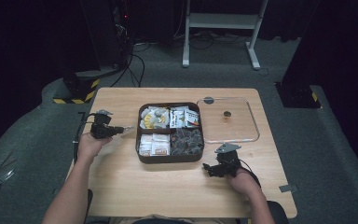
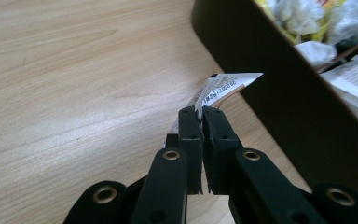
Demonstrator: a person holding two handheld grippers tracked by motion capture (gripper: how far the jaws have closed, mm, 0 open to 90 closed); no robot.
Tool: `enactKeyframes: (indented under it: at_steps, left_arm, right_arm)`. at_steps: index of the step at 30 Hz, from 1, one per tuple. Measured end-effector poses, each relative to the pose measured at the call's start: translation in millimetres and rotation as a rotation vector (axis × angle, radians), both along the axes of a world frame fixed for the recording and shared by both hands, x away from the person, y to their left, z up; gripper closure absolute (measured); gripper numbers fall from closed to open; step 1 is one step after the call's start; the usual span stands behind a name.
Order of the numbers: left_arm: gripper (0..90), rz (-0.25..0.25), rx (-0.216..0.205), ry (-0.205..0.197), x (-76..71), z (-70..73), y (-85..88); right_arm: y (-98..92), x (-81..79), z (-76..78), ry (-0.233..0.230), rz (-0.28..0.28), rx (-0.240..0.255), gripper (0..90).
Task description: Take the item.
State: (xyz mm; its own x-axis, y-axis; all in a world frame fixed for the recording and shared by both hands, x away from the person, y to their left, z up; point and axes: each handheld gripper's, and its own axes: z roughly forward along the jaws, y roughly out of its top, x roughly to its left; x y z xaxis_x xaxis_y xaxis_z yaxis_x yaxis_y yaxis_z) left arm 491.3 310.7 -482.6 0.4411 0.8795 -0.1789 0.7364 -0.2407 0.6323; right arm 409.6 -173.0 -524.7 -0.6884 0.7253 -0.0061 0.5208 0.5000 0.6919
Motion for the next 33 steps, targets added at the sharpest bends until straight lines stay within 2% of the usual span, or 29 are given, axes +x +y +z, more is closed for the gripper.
enactKeyframes:
  at_steps: [3,4,7,11,15,19,24,26,28,31,33]
  left_arm:
    - [86.7,-0.002,-0.008,0.013,1.5,-4.2,0.3]
    - [86.7,-0.004,0.031,0.000,0.9,-6.9,-2.7]
    - [86.7,0.000,0.048,-0.016,1.1,-9.2,-4.9]
    - [86.6,0.002,0.042,-0.017,2.2,-12.9,-5.5]
    - [86.5,-0.024,0.056,-0.012,1.1,-18.0,-10.7]
    - [84.1,-0.019,0.037,-0.007,1.8,-19.3,-10.1]
    - [74.8,-0.023,0.001,0.001,2.0,-18.8,-7.8]
    - [69.2,-0.022,-0.019,0.016,2.0,-19.0,-7.8]
    - [64.9,-0.020,-0.008,0.007,1.3,-17.5,-8.3]
    - [56.9,-0.010,-0.025,-0.001,0.6,-15.2,-7.4]
    - [52.9,0.005,-0.017,-0.006,-0.5,-13.3,-6.5]
  right_arm:
    - [0.0,0.0,0.0,0.000,0.000,0.000,7.7]
    - [0.0,0.0,0.0,0.000,0.000,0.000,7.7]
    - [0.0,0.1,0.0,0.000,0.000,0.000,7.7]
    - [0.0,0.1,0.0,0.000,0.000,0.000,7.8]
    - [0.0,0.1,0.0,0.000,0.000,0.000,7.7]
    - [0.0,0.1,0.0,0.000,0.000,0.000,7.8]
    - [0.0,0.1,0.0,0.000,0.000,0.000,7.8]
    - [0.0,0.1,0.0,0.000,0.000,0.000,7.8]
    - [0.0,0.1,0.0,0.000,0.000,0.000,7.8]
    - [0.0,0.2,0.0,0.000,0.000,0.000,7.8]
    - [0.0,0.2,0.0,0.000,0.000,0.000,7.8]
